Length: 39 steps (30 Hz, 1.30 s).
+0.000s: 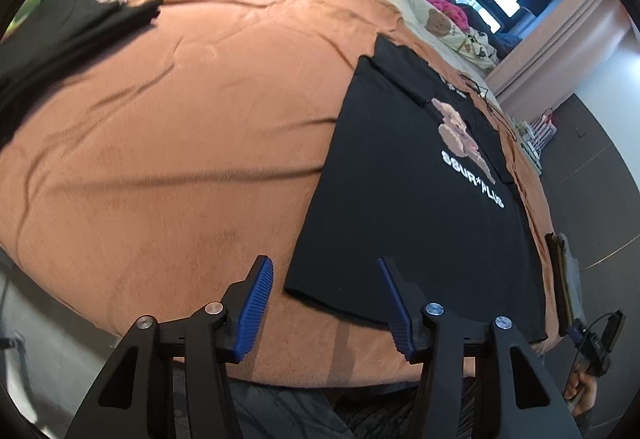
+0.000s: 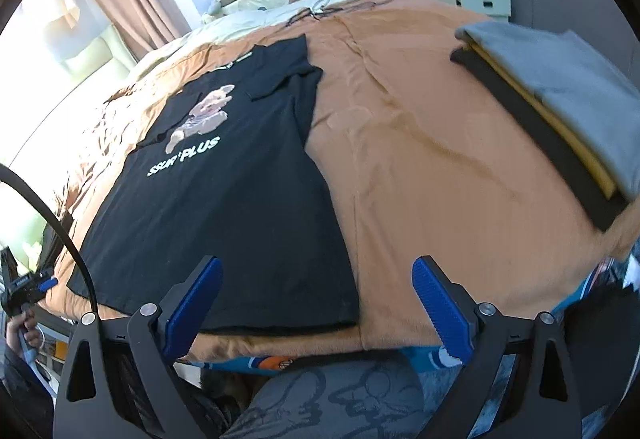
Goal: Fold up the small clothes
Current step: 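Move both tools toward the hem of the narrowed T-shirt, then close both grippers on the T-shirt hem edge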
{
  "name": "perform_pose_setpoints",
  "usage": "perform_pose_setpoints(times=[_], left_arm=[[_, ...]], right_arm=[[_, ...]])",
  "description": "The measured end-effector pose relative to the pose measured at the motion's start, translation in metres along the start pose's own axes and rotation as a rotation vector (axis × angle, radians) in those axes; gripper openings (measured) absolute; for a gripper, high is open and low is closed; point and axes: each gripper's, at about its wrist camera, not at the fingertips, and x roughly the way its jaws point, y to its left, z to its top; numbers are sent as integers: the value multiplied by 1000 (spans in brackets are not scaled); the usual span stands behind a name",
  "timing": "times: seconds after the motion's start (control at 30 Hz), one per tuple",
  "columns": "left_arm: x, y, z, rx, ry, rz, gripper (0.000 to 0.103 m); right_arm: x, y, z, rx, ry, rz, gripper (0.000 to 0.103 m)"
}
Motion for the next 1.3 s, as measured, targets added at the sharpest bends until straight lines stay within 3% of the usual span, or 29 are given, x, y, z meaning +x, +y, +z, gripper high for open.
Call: perform_pose_setpoints(times=[0.47, 0.57, 0.67, 0.73, 0.93, 1.0, 1.03, 1.07, 1.1, 1.17, 1.3], left_arm=[[24, 22, -6, -88, 47, -40, 53], [26, 25, -6, -116, 50, -54, 51], [24, 25, -12, -151, 74, -122, 51], [24, 25, -15, -155, 72, -119, 51], [29, 35, -13, -199, 44, -141, 43], [31, 35, -10, -203, 39, -129, 37], [32, 35, -10, -202, 38, -112, 28], [32, 35, -9, -199, 38, -93, 17], [32, 35, -9, -196, 39, -76, 13], [29, 36, -9, -195, 32, -82, 5], [14, 30, -7, -170, -3, -100, 4]], right_arm=[[46, -31, -4, 143, 111, 65, 77], [48, -33, -2, 150, 106, 77, 77], [45, -39, -5, 205, 109, 152, 74], [45, -42, -12, 227, 111, 184, 72], [51, -45, -15, 252, 90, 173, 70], [54, -43, -13, 242, 88, 147, 62], [56, -40, -13, 238, 89, 134, 55], [57, -40, -11, 238, 91, 120, 43], [57, -37, -11, 238, 95, 115, 36], [55, -34, -10, 245, 113, 115, 9], [36, -20, -3, 194, 78, 117, 4]])
